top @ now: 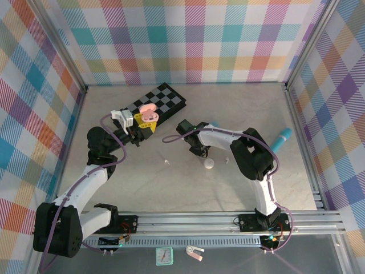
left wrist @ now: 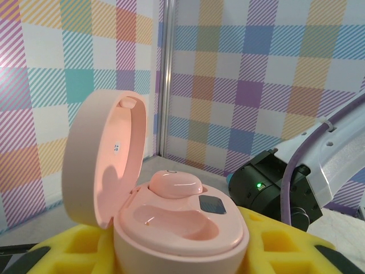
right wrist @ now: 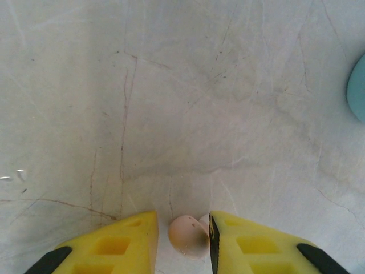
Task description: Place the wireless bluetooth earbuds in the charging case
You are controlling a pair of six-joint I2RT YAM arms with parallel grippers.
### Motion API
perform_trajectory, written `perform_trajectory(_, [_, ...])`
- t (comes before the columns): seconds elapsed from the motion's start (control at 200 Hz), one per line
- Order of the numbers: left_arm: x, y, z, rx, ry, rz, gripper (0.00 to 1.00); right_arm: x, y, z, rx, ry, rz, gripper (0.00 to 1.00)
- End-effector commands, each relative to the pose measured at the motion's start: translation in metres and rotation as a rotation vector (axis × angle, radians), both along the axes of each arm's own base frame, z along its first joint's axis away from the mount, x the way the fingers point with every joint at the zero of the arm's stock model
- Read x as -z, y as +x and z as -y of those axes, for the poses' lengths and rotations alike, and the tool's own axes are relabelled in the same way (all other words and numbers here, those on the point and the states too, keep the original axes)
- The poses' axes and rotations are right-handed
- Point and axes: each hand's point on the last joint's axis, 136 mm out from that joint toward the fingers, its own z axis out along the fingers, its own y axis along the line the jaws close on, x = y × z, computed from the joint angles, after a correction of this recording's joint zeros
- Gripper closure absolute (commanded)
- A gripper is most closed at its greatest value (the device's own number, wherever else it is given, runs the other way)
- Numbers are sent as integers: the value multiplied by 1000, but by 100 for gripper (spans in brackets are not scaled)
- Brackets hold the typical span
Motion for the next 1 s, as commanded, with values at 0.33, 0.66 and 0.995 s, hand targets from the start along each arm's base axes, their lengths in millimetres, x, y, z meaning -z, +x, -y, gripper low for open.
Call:
perform_trajectory(0.33, [-12, -8, -2, 8, 6, 48, 71, -3, 18, 8, 31, -31, 32, 69])
perform_trajectory(0.66, [-12, -8, -3, 5, 10, 47, 71, 4, 13, 14, 65, -36, -13, 69])
perform_trajectory(0.995, [-13, -8, -3, 6, 10, 49, 71, 6, 1, 16, 105, -18, -66, 66])
